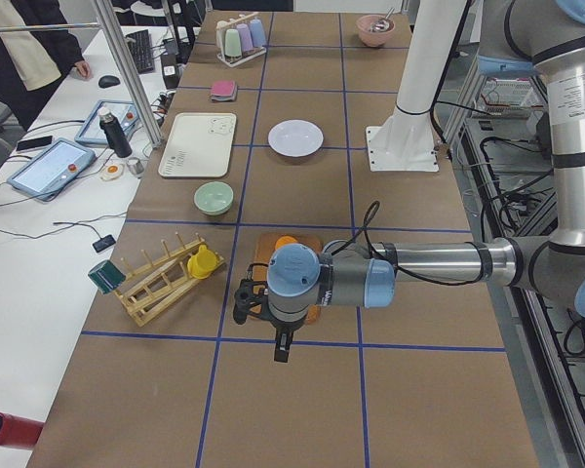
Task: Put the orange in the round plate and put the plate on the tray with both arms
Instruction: 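Move the left gripper down toward the orange on the wooden board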
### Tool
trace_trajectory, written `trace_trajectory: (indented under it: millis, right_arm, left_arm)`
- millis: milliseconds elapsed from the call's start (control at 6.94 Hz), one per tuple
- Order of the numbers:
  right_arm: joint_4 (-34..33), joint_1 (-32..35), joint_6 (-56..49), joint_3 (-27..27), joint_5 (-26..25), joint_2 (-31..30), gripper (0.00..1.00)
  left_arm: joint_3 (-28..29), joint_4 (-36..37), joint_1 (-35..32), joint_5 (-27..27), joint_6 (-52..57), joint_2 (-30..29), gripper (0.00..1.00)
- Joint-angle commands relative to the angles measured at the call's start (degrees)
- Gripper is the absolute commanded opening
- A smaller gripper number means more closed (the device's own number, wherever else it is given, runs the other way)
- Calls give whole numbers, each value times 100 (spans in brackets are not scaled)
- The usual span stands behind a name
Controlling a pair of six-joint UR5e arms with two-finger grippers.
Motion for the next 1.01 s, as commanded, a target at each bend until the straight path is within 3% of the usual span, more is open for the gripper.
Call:
trace_trajectory:
  millis: [0,432,576,864]
  right_arm:
    - [9,0,0,5,0,0,100]
    - [-26,-44,44,-3,139,358,100]
    - [8,-201,183,-3,271,491,100]
    - [594,-578,891,14,342,527,100]
  left_arm:
    - [-72,9,0,26,0,0,99]
    - [-640,-17,-9,26,-43,-69,99]
    - [-800,-174,-9,-17,-35,-523,99]
    - [-846,-673,0,-541,9,-414,99]
